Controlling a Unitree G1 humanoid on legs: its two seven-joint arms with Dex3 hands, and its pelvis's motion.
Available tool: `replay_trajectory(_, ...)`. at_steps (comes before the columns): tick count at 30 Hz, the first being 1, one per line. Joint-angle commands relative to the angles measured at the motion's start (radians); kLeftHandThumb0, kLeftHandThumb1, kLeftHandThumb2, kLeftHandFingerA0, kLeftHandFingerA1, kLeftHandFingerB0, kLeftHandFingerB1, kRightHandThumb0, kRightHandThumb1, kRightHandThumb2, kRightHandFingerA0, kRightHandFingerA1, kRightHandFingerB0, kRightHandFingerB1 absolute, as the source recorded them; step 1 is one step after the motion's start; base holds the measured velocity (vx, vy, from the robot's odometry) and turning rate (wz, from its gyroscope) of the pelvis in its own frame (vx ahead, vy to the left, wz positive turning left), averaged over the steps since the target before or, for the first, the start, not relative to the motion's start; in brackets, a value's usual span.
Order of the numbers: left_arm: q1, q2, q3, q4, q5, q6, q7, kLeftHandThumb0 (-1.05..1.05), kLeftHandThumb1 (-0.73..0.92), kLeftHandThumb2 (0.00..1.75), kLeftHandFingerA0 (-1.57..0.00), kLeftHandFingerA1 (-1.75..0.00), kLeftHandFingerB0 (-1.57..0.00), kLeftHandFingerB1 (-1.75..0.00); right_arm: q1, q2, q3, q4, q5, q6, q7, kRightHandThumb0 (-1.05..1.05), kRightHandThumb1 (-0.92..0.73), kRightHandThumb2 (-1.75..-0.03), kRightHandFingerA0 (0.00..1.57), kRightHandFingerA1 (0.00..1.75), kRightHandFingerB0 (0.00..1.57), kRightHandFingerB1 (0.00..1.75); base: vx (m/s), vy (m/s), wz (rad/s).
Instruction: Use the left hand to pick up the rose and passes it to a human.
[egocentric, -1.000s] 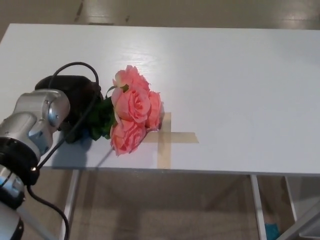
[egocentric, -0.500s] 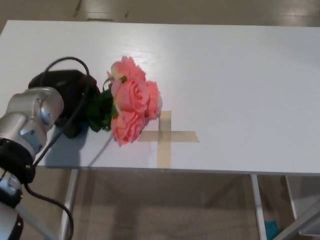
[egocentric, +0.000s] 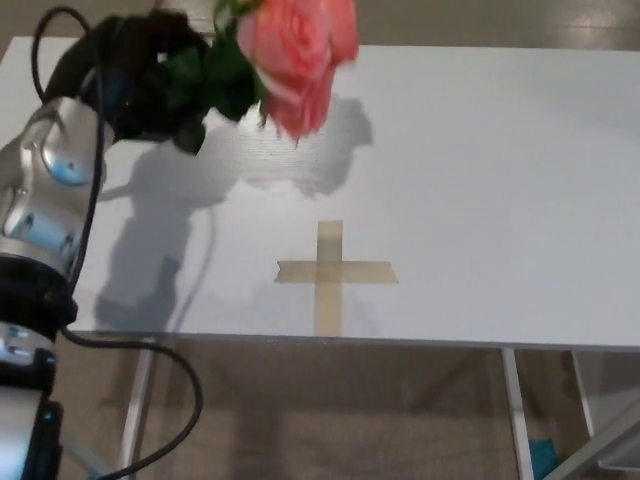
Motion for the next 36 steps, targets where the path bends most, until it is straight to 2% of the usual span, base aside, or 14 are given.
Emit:
replay_trajectory(1, 0.008, -0.076, 0.159, -0.123, -0.281, -0.018, -0.086, -0.14, 0.87, 0.65, -0.75, -1.45, -0.66, -1.22, 0.008, -0.008, 0.003, 0.002, 0.001, 0.006, 0.003, -0.56, -0.65, -1.00, 0.56, 0.66, 0.32, 0.51, 0.00, 0.000, 0.00)
replay_trajectory(2, 0.009, -0.078, 0.164, -0.126, -0.278, -0.015, -0.090, -0.14, 0.87, 0.65, -0.75, -1.45, -0.66, -1.22, 0.008, -0.008, 0.003, 0.002, 0.001, 0.006, 0.003, -0.56, -0.65, -1.00, 0.56, 0.66, 0.32, 0.51, 0.00, 0.000, 0.00)
replay_trajectory(5, 0.011, -0.090, 0.191, -0.179, -0.309, 0.024, -0.125, -0.17, 0.85, 0.71, -0.91, -1.39, -0.72, -1.15, 0.009, -0.009, 0.003, 0.001, 0.001, 0.004, 0.007, -0.56, -0.65, -1.00, 0.56, 0.65, 0.34, 0.51, 0.00, 0.000, 0.00)
replay_trajectory(12, 0.019, -0.100, 0.209, -0.210, -0.319, 0.048, -0.147, -0.17, 0.85, 0.71, -0.91, -1.39, -0.72, -1.15, 0.009, -0.010, 0.004, 0.002, 0.001, 0.004, 0.008, -0.56, -0.65, -1.00, 0.56, 0.65, 0.34, 0.51, 0.00, 0.000, 0.00)
replay_trajectory(13, 0.025, -0.135, 0.251, -0.211, -0.388, 0.095, -0.152, -0.19, 0.81, 0.74, -1.01, -1.35, -0.77, -1.08, 0.008, -0.010, 0.004, 0.001, 0.000, 0.007, 0.008, -0.55, -0.64, -1.00, 0.56, 0.66, 0.35, 0.52, 0.00, 0.000, 0.00)
replay_trajectory(26, 0.033, -0.187, 0.301, -0.183, -0.467, 0.195, -0.163, -0.19, 0.80, 0.73, -1.01, -1.44, -0.79, -1.08, -0.004, -0.010, 0.001, 0.002, 0.004, 0.015, 0.011, -0.55, -0.64, -1.00, 0.55, 0.65, 0.35, 0.52, 0.00, 0.000, 0.00)
replay_trajectory(27, 0.037, -0.189, 0.303, -0.179, -0.474, 0.198, -0.168, -0.19, 0.80, 0.73, -1.01, -1.45, -0.79, -1.08, -0.004, -0.011, 0.001, 0.002, 0.004, 0.016, 0.013, -0.56, -0.81, -0.64, 0.61, 0.54, 0.42, 0.34, 0.00, 0.000, 0.00)
replay_trajectory(36, 0.059, -0.174, 0.289, -0.137, -0.478, 0.195, -0.170, -0.19, 0.80, 0.72, -0.99, -1.47, -0.79, -1.11, -0.005, -0.011, 0.010, 0.004, -0.004, 0.018, 0.012, -0.55, -0.81, -0.64, 0.62, 0.55, 0.44, 0.35, 0.00, 0.000, 0.00)
